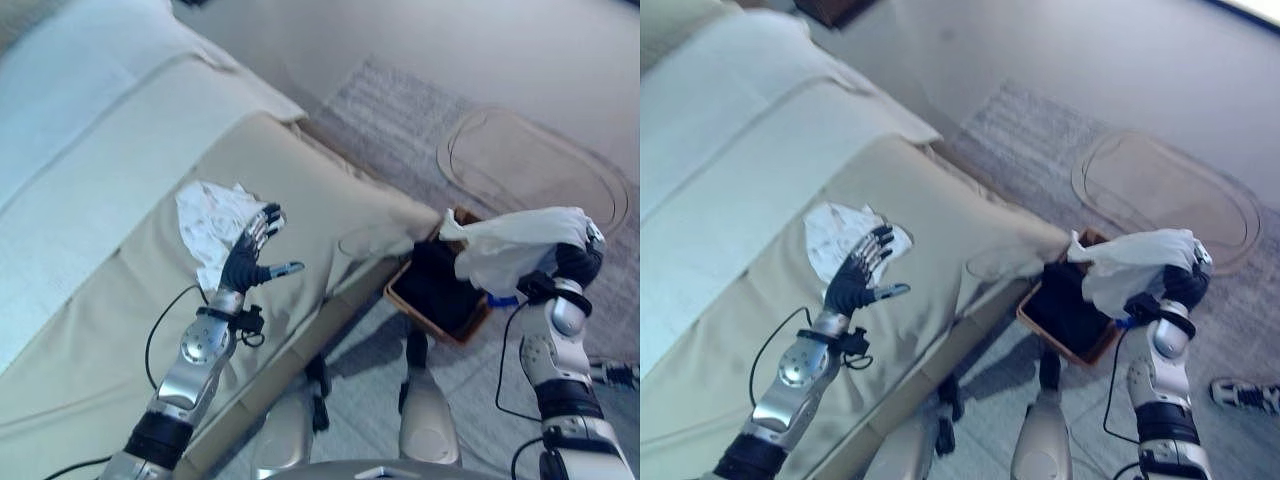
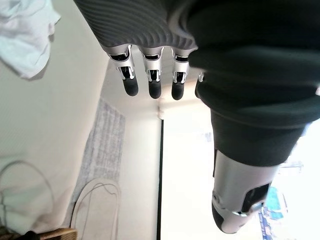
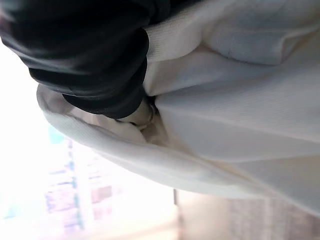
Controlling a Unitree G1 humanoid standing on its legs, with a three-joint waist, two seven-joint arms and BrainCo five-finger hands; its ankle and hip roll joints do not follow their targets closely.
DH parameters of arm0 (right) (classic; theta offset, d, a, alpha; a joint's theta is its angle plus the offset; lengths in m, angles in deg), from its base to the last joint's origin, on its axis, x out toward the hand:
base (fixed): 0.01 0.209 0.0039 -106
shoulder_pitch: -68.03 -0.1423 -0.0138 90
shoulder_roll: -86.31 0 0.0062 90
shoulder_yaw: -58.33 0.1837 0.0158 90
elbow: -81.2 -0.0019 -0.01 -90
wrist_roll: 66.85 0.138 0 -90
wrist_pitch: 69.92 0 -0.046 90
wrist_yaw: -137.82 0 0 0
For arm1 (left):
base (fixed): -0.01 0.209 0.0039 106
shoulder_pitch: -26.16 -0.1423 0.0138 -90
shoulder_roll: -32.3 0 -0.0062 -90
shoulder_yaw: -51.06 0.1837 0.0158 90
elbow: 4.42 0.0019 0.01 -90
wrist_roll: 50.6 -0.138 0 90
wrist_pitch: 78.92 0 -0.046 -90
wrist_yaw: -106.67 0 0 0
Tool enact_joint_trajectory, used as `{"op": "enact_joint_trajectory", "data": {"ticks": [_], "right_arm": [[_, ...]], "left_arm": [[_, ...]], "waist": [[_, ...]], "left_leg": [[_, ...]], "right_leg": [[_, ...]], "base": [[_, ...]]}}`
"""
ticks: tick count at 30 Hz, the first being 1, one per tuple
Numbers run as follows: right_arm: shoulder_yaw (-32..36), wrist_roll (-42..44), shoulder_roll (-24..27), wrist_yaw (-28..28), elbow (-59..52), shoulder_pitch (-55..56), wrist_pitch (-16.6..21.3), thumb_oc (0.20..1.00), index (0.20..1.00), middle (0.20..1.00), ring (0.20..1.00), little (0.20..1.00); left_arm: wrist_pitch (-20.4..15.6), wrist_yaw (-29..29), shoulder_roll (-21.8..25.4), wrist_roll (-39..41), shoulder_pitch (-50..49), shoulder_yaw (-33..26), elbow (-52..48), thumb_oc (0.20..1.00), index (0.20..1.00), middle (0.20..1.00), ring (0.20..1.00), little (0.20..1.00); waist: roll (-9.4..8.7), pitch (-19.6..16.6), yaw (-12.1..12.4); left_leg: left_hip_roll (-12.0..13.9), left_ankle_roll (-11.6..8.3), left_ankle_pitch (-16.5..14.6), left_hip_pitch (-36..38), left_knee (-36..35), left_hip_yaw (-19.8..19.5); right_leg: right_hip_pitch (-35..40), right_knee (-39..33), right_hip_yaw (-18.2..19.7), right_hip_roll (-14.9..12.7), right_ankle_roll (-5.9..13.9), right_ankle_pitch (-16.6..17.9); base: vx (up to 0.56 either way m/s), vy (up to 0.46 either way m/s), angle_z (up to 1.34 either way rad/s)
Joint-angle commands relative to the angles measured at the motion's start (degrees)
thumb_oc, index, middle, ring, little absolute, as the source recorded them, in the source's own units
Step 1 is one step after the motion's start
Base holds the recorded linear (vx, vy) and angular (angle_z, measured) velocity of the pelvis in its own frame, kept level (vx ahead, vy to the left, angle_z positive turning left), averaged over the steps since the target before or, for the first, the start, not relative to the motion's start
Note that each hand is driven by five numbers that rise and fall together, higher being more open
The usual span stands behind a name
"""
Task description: Pick up clothes into the bucket
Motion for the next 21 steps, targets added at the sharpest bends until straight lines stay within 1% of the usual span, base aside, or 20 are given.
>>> {"op": "enact_joint_trajectory", "data": {"ticks": [1, 3, 4, 5, 6, 7, 10, 11, 12, 14, 15, 16, 17, 19, 21], "right_arm": [[-0.3, -0.1, 1.8, -3.1, -1.7, -4.4, 4.6, 0.200, 0.200, 0.200, 0.200, 0.200], [-0.7, -0.2, 1.9, -3.8, -1.1, -5.3, 4.7, 0.200, 0.200, 0.200, 0.200, 0.200], [-1.2, 0.1, 2.7, -5.2, 0.6, -7.6, 4.8, 0.200, 0.200, 0.200, 0.200, 0.200], [-1.2, 0.2, 2.8, -5.2, 0.8, -7.8, 4.9, 0.200, 0.200, 0.200, 0.200, 0.200], [-1.7, 0.4, 4.0, -6.4, 3.0, -10.4, 4.6, 0.200, 0.200, 0.200, 0.200, 0.200], [-1.8, 0.5, 4.1, -6.3, 3.2, -10.6, 4.6, 0.200, 0.200, 0.200, 0.200, 0.200], [-2.6, 0.6, 6.6, -8.3, 6.7, -14.4, 4.2, 0.200, 0.200, 0.200, 0.200, 0.200], [-2.3, 1.1, 7.3, -9.9, 8.0, -15.3, 4.8, 0.200, 0.200, 0.200, 0.200, 0.200], [-2.3, 1.2, 7.4, -9.8, 8.2, -15.5, 4.9, 0.200, 0.200, 0.200, 0.200, 0.200], [-2.8, 2.9, 9.2, -10.3, 12.9, -18.4, 4.7, 0.200, 0.200, 0.200, 0.200, 0.200], [-4.0, 3.4, 11.2, -9.8, 16.5, -20.5, 3.5, 0.200, 0.200, 0.200, 0.200, 0.200], [-4.1, 3.5, 11.3, -9.7, 16.8, -20.8, 3.5, 0.200, 0.200, 0.200, 0.200, 0.200], [-5.6, 3.2, 13.8, -9.4, 20.4, -23.3, 1.9, 0.200, 0.200, 0.200, 0.200, 0.200], [-6.7, 3.4, 14.9, -8.8, 22.6, -25.2, 1.3, 0.200, 0.200, 0.200, 0.200, 0.200], [-8.5, 2.8, 17.3, -8.6, 25.1, -28.5, 0.2, 0.200, 0.200, 0.200, 0.200, 0.200]], "left_arm": [[-5.1, 4.6, 2.3, -4.2, -0.3, -1.0, -6.9, 1.000, 1.000, 1.000, 1.000, 1.000], [-5.2, 5.1, 2.3, -3.9, 0.0, -0.9, -7.1, 1.000, 1.000, 1.000, 1.000, 1.000], [-5.3, 6.4, 2.3, -3.1, 0.1, -0.8, -7.9, 1.000, 1.000, 1.000, 1.000, 1.000], [-5.3, 6.4, 2.3, -3.1, 0.2, -0.8, -7.9, 1.000, 1.000, 1.000, 1.000, 1.000], [-5.6, 7.3, 2.4, -2.1, -0.1, -1.1, -8.9, 1.000, 1.000, 1.000, 1.000, 1.000], [-5.5, 7.3, 2.4, -2.1, -0.1, -1.1, -9.0, 1.000, 1.000, 1.000, 1.000, 1.000], [-5.8, 8.5, 1.9, 0.7, -0.3, -1.7, -11.1, 1.000, 1.000, 1.000, 1.000, 1.000], [-5.9, 9.7, 1.3, 1.6, -0.2, -1.8, -12.3, 1.000, 1.000, 1.000, 1.000, 1.000], [-5.9, 9.8, 1.2, 1.5, -0.1, -1.8, -12.3, 1.000, 1.000, 1.000, 1.000, 1.000], [-5.9, 10.5, 1.6, 1.5, -0.1, -1.2, -13.3, 1.000, 1.000, 1.000, 1.000, 1.000], [-6.1, 10.8, 2.1, 1.8, -0.5, -1.1, -14.0, 1.000, 1.000, 1.000, 1.000, 1.000], [-6.1, 10.8, 2.0, 1.8, -0.5, -1.1, -14.0, 1.000, 1.000, 1.000, 1.000, 1.000], [-6.0, 11.2, 2.6, 1.8, -0.5, -0.5, -13.8, 1.000, 1.000, 1.000, 1.000, 1.000], [-5.9, 11.2, 2.5, 2.0, -0.2, -0.3, -13.8, 1.000, 1.000, 1.000, 1.000, 1.000], [-5.9, 11.4, 2.4, 2.4, 0.0, 0.2, -13.6, 1.000, 1.000, 1.000, 1.000, 1.000]], "waist": [[-2.19, -0.1, 0.6], [-2.04, 0.0, 0.6], [-1.84, 0.8, 0.9], [-1.81, 0.7, 0.9], [-1.60, 1.4, 1.3], [-1.55, 1.2, 1.3], [-1.12, 2.1, 1.7], [-0.69, 2.7, 2.0], [-0.58, 2.5, 2.0], [-0.06, 2.7, 2.5], [0.26, 2.8, 2.8], [0.29, 2.7, 2.8], [0.55, 2.7, 3.2], [0.74, 2.6, 3.3], [0.96, 2.6, 3.5]], "left_leg": [[3.0, 0.30, -8.3, -7.7, 14.7, -4.0], [3.4, 0.22, -9.4, -10.2, 17.2, -4.2], [3.8, 0.40, -10.5, -13.6, 20.4, -4.6], [3.8, 0.40, -10.6, -14.1, 20.8, -4.6], [4.2, 0.61, -11.5, -17.7, 23.8, -4.6], [4.3, 0.61, -11.7, -18.3, 24.3, -4.6], [4.1, 1.19, -12.9, -24.3, 29.6, -6.0], [3.9, 1.25, -15.9, -27.2, 33.8, -7.7], [4.0, 1.24, -16.2, -27.8, 34.4, -7.8], [3.8, 1.25, -17.0, -31.2, 36.9, -8.1], [3.6, 1.09, -17.0, -33.7, 38.0, -8.1], [3.6, 1.09, -17.1, -34.0, 38.2, -8.1], [3.4, 1.00, -16.8, -35.8, 38.3, -7.9], [3.4, 0.99, -16.6, -36.7, 38.0, -7.5], [3.3, 0.97, -16.1, -37.9, 37.5, -7.1]], "right_leg": [[-5.8, 7.6, 0.3, -3.0, 2.08, -0.4], [-8.2, 9.9, 0.6, -2.8, 1.94, -1.5], [-11.9, 13.2, 1.1, -2.6, 1.49, -2.5], [-12.3, 13.5, 1.2, -2.6, 1.48, -2.6], [-16.0, 16.4, 1.8, -2.3, 1.10, -3.3], [-16.6, 16.8, 1.9, -2.3, 1.09, -3.5], [-21.9, 21.5, 2.9, -1.6, 0.16, -5.0], [-24.8, 26.3, 3.7, -1.1, -0.01, -8.0], [-25.4, 26.8, 3.7, -1.1, -0.01, -8.3], [-28.7, 29.5, 3.9, -1.4, -0.21, -9.0], [-31.3, 30.8, 4.4, -1.8, -0.28, -9.0], [-31.6, 30.9, 4.4, -1.8, -0.28, -9.1], [-33.8, 31.4, 4.9, -2.1, -0.26, -8.7], [-34.9, 31.3, 5.2, -2.1, -0.19, -8.5], [-36.4, 31.0, 5.6, -2.4, -0.09, -8.0]], "base": [[-0.11, -0.027, 0.06], [-0.08, -0.023, 0.01], [-0.05, -0.008, 0.01], [-0.13, -0.010, 0.04], [-0.06, -0.002, -0.01], [-0.09, -0.011, -0.07], [-0.06, -0.036, -0.06], [0.03, -0.020, 0.04], [0.03, -0.019, 0.05], [-0.03, -0.001, 0.01], [-0.05, 0.006, 0.02], [-0.06, 0.027, 0.08], [-0.03, 0.034, 0.05], [-0.02, 0.017, 0.02], [-0.01, 0.019, 0.00]]}}
